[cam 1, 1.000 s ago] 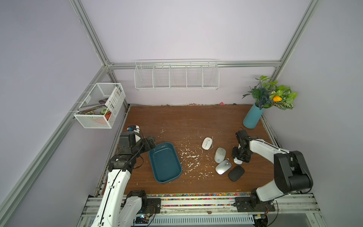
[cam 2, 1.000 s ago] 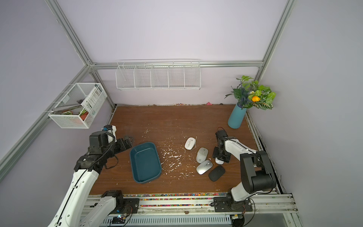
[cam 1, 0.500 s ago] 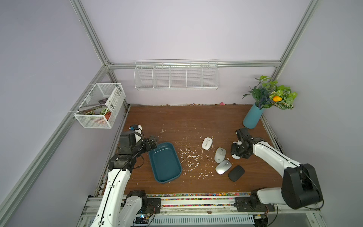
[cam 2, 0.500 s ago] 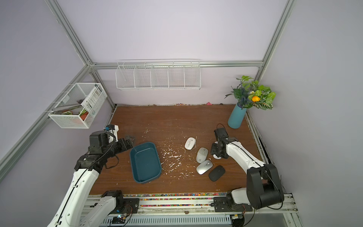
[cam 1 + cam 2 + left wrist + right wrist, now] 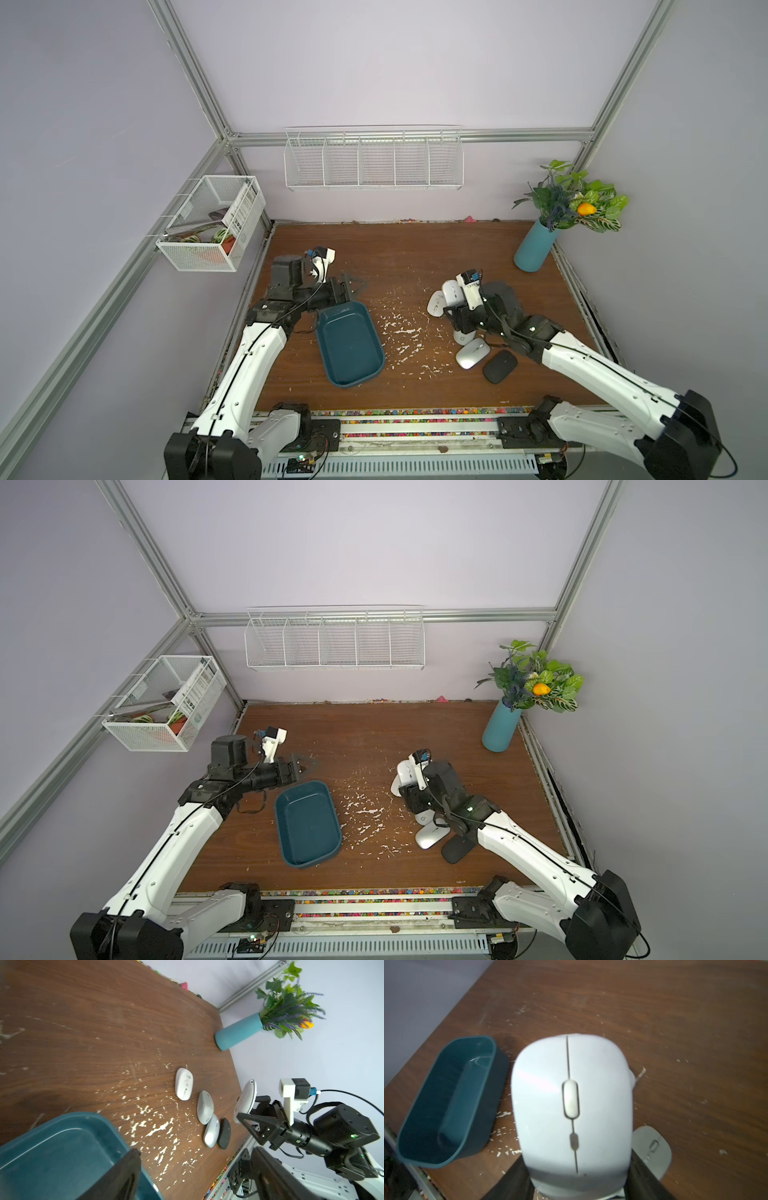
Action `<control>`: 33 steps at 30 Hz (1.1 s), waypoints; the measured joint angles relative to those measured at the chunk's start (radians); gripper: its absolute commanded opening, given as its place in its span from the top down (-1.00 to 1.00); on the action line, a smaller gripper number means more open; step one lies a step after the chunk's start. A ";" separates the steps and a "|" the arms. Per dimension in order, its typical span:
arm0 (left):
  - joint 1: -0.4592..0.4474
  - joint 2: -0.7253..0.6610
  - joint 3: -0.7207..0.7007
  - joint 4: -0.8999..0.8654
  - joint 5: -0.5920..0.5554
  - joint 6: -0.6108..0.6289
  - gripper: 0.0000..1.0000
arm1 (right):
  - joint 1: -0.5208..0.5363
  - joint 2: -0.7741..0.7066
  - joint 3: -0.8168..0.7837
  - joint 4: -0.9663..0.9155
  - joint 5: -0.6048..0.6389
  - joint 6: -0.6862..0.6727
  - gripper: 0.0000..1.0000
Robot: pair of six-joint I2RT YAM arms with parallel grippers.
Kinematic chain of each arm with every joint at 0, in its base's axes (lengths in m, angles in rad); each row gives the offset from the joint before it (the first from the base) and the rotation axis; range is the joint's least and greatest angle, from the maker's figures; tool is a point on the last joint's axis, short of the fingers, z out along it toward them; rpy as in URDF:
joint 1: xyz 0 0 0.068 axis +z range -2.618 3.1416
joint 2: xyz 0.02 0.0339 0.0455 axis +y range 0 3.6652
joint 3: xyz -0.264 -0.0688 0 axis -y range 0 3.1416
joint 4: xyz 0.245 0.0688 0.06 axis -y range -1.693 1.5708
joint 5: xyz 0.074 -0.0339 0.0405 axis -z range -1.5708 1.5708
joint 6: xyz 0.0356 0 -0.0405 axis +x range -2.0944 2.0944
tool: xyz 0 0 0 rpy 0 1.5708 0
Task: Put the mouse in the storage box
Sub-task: Pick up the mouse from the center of the board.
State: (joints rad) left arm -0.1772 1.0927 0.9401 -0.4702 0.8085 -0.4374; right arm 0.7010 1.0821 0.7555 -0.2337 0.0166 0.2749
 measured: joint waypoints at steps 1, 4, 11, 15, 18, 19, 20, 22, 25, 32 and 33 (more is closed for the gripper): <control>-0.027 0.007 0.012 0.007 0.012 0.000 -0.73 | 0.034 0.000 -0.009 0.038 -0.001 -0.032 0.40; -0.086 0.007 0.021 0.026 0.045 0.000 -0.74 | 0.128 0.014 -0.026 0.125 -0.012 -0.125 0.39; -0.182 -0.023 -0.010 0.072 0.080 -0.015 -0.74 | 0.239 0.101 -0.025 0.257 -0.038 -0.247 0.38; -0.225 -0.025 -0.055 0.078 0.077 -0.024 -0.74 | 0.279 0.145 -0.015 0.299 -0.040 -0.281 0.38; -0.261 -0.021 -0.080 0.084 0.067 -0.032 -0.69 | 0.301 0.180 0.011 0.311 -0.040 -0.299 0.38; -0.274 -0.016 -0.083 0.084 0.061 -0.033 -0.65 | 0.307 0.189 0.019 0.315 -0.040 -0.303 0.38; -0.283 -0.010 -0.084 0.084 0.057 -0.033 -0.62 | 0.310 0.196 0.027 0.320 -0.040 -0.307 0.38; -0.298 0.002 -0.091 0.088 0.048 -0.037 -0.56 | 0.316 0.205 0.036 0.331 -0.040 -0.311 0.38; -0.311 0.011 -0.099 0.089 0.037 -0.042 -0.41 | 0.321 0.215 0.050 0.336 -0.040 -0.319 0.38; -0.333 0.029 -0.111 0.106 0.027 -0.053 0.12 | 0.328 0.236 0.059 0.340 -0.039 -0.332 0.38; -0.336 0.034 -0.114 0.106 0.021 -0.058 0.21 | 0.328 0.240 0.060 0.339 -0.037 -0.333 0.38</control>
State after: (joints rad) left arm -0.5129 1.1263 0.8265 -0.3637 0.8291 -0.4950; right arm 1.0294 1.3216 0.8150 0.1055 -0.0204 -0.0582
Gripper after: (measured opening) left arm 0.467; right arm 0.616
